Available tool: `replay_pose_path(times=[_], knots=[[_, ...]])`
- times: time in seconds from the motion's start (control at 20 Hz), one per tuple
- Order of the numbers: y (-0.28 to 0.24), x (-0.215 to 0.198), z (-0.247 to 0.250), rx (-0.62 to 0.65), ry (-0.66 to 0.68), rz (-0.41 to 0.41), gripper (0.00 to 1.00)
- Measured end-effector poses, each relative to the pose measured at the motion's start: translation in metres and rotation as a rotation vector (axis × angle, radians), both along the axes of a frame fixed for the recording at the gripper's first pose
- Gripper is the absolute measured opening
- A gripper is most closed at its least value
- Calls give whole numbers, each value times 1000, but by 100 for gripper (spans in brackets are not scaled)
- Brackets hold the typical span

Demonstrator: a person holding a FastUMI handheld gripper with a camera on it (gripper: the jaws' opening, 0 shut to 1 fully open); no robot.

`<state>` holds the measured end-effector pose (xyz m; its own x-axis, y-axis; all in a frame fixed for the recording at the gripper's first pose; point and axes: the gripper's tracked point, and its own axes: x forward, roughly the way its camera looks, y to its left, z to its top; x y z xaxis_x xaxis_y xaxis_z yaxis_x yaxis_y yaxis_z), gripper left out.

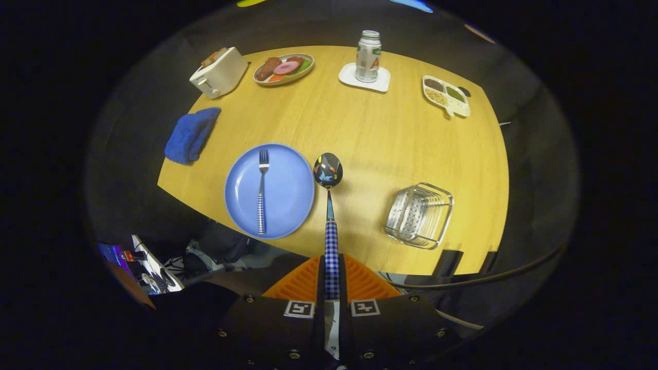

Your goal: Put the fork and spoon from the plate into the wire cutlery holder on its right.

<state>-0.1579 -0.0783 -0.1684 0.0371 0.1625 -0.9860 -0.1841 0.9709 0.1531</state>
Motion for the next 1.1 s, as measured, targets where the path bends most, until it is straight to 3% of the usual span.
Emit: replay_pose_path(times=[0.5, 1.1], knots=[[-87, -25, 6, -128, 105, -44, 11], [-107, -6, -21, -202, 305, 116, 11]])
